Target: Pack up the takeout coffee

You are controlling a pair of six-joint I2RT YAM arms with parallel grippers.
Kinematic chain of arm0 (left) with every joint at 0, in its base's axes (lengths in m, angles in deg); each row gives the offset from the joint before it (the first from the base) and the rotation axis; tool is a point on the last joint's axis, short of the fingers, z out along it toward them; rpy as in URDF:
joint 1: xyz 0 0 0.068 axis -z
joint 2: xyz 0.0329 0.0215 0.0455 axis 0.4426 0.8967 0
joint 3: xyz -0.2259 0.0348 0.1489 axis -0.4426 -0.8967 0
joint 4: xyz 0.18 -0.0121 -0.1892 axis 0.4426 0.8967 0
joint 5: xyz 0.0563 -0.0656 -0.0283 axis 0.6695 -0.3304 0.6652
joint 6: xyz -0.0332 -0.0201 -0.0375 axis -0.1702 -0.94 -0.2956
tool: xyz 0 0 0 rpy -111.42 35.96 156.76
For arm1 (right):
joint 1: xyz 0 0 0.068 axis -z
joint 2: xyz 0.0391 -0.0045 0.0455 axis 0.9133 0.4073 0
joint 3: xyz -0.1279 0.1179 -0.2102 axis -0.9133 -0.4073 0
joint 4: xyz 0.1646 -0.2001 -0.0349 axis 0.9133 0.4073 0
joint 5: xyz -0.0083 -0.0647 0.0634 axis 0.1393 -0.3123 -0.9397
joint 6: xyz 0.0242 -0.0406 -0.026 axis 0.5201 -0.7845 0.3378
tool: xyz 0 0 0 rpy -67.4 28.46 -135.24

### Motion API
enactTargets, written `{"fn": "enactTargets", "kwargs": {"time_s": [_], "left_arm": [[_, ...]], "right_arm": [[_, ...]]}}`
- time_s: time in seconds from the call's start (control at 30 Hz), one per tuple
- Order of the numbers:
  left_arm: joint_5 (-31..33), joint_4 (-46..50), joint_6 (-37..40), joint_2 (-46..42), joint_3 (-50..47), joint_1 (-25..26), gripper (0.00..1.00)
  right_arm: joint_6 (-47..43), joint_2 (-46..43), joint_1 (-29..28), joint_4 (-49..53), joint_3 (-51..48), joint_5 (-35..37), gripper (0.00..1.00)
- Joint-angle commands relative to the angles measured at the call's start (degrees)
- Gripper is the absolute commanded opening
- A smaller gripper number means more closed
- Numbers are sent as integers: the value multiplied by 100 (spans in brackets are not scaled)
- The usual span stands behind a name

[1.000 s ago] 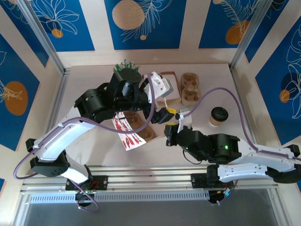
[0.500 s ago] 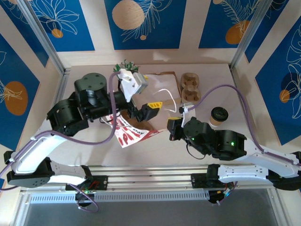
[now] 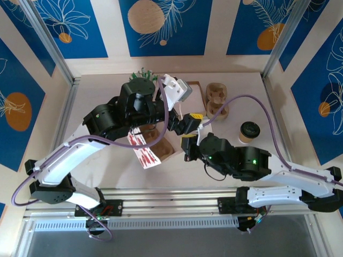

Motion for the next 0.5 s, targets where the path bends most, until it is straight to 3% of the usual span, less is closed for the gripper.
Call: {"fn": "enactTargets", "kwargs": {"time_s": [0.0,0.17,0.47], "left_arm": [[-5,-356,-314,152,-365,-21,100],[217,-1034,-495,129,-715,-21,100],[567,-3341,-887,-179,-1678,-21,100]], "right_arm": [[26,-184,-63,-713,-157,12,0],[118,-123,-66,-736,-132,5,0],[275,-50,-70,-810,-211,4,0]]}}
